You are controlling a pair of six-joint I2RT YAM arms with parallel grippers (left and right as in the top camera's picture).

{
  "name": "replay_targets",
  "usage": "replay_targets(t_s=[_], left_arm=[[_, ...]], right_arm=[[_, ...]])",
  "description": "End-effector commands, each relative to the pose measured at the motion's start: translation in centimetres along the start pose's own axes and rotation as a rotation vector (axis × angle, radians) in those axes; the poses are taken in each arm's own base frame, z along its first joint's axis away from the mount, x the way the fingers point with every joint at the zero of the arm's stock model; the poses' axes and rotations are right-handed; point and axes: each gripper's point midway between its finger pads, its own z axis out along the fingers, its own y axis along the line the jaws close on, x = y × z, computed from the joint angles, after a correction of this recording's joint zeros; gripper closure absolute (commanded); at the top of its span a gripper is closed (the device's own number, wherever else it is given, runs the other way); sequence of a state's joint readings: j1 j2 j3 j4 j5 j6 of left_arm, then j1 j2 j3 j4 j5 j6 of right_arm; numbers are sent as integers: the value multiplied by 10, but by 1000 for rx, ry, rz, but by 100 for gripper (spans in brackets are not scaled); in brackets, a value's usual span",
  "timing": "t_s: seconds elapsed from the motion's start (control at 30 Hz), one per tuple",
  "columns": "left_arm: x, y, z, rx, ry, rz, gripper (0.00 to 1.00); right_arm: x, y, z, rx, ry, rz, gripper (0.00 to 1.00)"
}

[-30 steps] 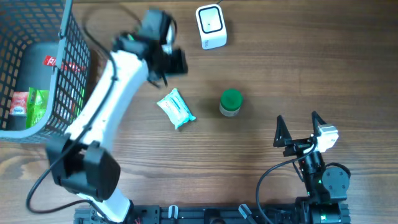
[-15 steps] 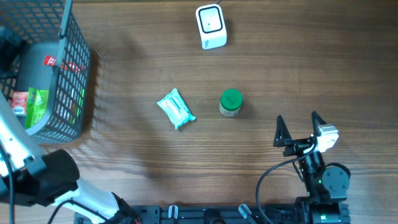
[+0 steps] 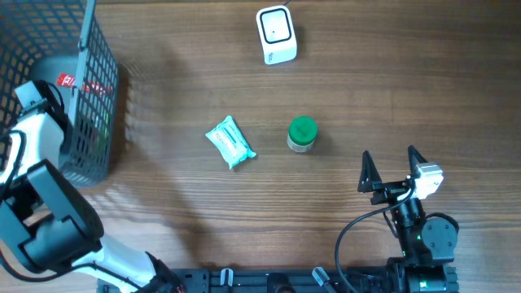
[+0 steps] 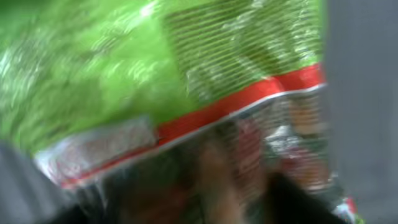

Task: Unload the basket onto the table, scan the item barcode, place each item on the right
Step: 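Grasp the green snack bag in the basket with the left gripper, then place the green snack bag on the table beside the wipes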

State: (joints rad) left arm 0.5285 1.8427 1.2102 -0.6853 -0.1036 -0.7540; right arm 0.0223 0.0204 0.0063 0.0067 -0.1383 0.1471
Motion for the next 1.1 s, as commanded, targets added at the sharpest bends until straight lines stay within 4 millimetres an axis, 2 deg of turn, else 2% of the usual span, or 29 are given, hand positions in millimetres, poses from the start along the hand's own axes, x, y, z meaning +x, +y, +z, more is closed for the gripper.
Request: replay_targets(t_s=[0.0, 0.03, 0.07, 0.13, 0.2, 0.23, 0.27, 0.3, 0.33, 0.37, 0.4, 0.43, 0.5, 0.53, 0.57, 0.67, 0.7, 0.73, 0.8, 0.83, 0.9, 0.93, 0.97, 1.0, 1.03, 1.07], left_arm=[[33, 30, 21, -107, 99, 19, 96], [26, 23, 6, -82, 86, 26, 96], [12, 11, -18, -43, 49, 25, 96], [-24, -17, -80, 81, -68, 7, 96], [-59, -42, -169, 252, -228, -16, 96], [-71, -47, -229, 357, -324, -29, 96], [-70, -46, -268, 424, -376, -29, 96], [-58, -46, -296, 502, -383, -11, 96], [-34, -50, -317, 589, -343, 76, 96], [10, -60, -340, 715, -275, 326, 96], [44, -67, -349, 786, -207, 477, 96], [79, -70, -348, 802, -109, 564, 96], [121, -72, -331, 748, 3, 668, 96], [146, -73, -312, 684, 52, 739, 96], [168, -71, -286, 588, 81, 809, 96], [216, -57, -209, 339, 152, 930, 96], [229, -49, -175, 241, 160, 953, 96], [231, -41, -143, 140, 136, 943, 96], [230, -34, -101, 35, 104, 918, 96], [237, -32, -79, 6, 124, 914, 96], [254, -32, -56, 3, 174, 930, 96], [271, -37, -49, 40, 236, 949, 96], [287, -43, -51, 100, 300, 981, 89], [306, -51, -58, 186, 370, 1015, 65], [315, -57, -66, 240, 398, 1029, 51], [316, -68, -80, 296, 390, 1047, 45]], right_arm=[[-1, 2, 0, -11, -7, -15, 0], [-1, 2, 0, -11, -7, -15, 0], [-1, 2, 0, -11, -7, -15, 0], [-1, 2, 0, -11, -7, -15, 0], [-1, 2, 0, -11, -7, -15, 0], [-1, 2, 0, -11, -7, -15, 0], [-1, 2, 0, -11, -7, -15, 0], [-1, 2, 0, -11, -7, -15, 0], [-1, 2, 0, -11, -7, -15, 0], [-1, 2, 0, -11, -7, -15, 0], [-1, 2, 0, -11, -7, -15, 0], [-1, 2, 0, -11, -7, -15, 0], [-1, 2, 0, -11, -7, -15, 0], [-1, 2, 0, -11, -7, -15, 0], [-1, 2, 0, -11, -7, -15, 0], [-1, 2, 0, -11, -7, -15, 0], [-1, 2, 0, -11, -7, -15, 0], [-1, 2, 0, -11, -7, -15, 0], [-1, 2, 0, -11, -7, -15, 0], [-1, 2, 0, -11, -7, -15, 0], [-1, 2, 0, -11, -7, -15, 0], [-1, 2, 0, -11, -7, -15, 0], [-1, 2, 0, -11, -7, -15, 0], [-1, 2, 0, -11, -7, -15, 0], [-1, 2, 0, -11, -7, -15, 0], [-1, 2, 0, -11, -7, -15, 0]])
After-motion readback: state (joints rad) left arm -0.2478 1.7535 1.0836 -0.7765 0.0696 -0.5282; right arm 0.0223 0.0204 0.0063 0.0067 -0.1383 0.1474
